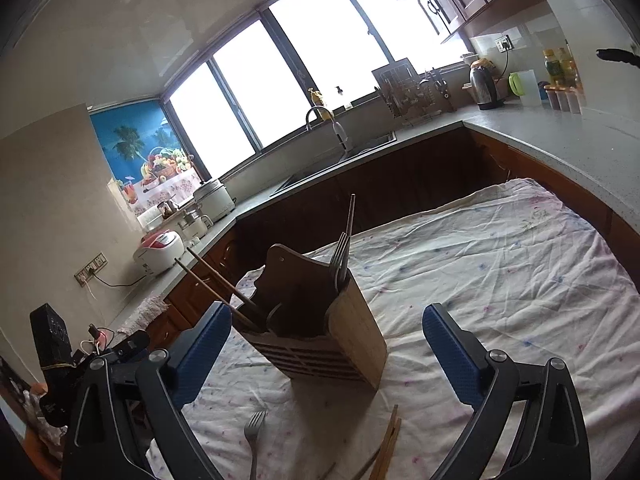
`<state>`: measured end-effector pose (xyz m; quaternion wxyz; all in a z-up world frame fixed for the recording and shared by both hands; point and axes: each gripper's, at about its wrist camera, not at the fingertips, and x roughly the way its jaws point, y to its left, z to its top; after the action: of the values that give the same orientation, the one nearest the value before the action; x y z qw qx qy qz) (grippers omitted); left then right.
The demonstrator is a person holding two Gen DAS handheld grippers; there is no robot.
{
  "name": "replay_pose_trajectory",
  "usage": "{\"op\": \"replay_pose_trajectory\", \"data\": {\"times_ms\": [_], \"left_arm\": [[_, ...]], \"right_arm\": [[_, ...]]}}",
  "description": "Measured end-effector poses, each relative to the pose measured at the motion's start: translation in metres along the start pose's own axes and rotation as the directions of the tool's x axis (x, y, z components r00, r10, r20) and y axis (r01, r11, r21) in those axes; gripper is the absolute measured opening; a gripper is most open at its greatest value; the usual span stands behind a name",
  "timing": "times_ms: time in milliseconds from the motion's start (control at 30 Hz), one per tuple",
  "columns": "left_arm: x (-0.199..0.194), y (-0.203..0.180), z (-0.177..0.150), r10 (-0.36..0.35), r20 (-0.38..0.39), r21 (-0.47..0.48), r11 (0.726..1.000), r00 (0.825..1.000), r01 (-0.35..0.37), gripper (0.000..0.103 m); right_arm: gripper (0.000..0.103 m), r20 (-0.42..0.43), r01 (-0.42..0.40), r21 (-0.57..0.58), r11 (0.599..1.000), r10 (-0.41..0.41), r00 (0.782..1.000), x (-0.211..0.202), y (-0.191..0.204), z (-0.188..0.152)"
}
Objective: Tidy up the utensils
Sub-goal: 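Withdraw both open tools from the holder back over the utensils, then close the left tool on a metal chopstick while the right tool grasps the steel spoon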
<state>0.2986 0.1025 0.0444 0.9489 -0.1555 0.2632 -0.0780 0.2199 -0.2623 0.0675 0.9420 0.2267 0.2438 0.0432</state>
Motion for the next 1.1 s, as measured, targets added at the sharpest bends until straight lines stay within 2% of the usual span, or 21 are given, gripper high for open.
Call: {"op": "replay_pose_trajectory", "data": {"times_ms": [333, 567, 900, 1100], "left_arm": [[-0.048, -0.008, -0.035, -0.01, -0.04, -0.004, 1.0, 0.999, 0.01, 0.093], [-0.069, -0.017, -0.063, -0.02, -0.092, -0.001, 1.0, 0.996, 0.02, 0.093], [-0.077, -0.033, -0.097, -0.032, -0.186, 0.019, 0.999, 0.982, 0.036, 0.093], [-0.076, -0.044, -0.11, -0.019, -0.235, 0.044, 0.999, 0.972, 0.03, 0.093]], "right_arm": [[0.099, 0.012, 0.03, 0.002, 1.0, -0.03, 0.999, -0.071, -0.011, -0.035], [0.099, -0.014, 0.073, 0.012, 0.997, -0.073, 0.997, -0.104, -0.025, -0.068], [0.099, -0.076, 0.15, 0.006, 0.989, -0.15, 0.986, -0.126, -0.044, -0.113], [0.099, -0.098, 0.164, -0.002, 0.987, -0.163, 0.982, -0.126, -0.047, -0.128]]}}
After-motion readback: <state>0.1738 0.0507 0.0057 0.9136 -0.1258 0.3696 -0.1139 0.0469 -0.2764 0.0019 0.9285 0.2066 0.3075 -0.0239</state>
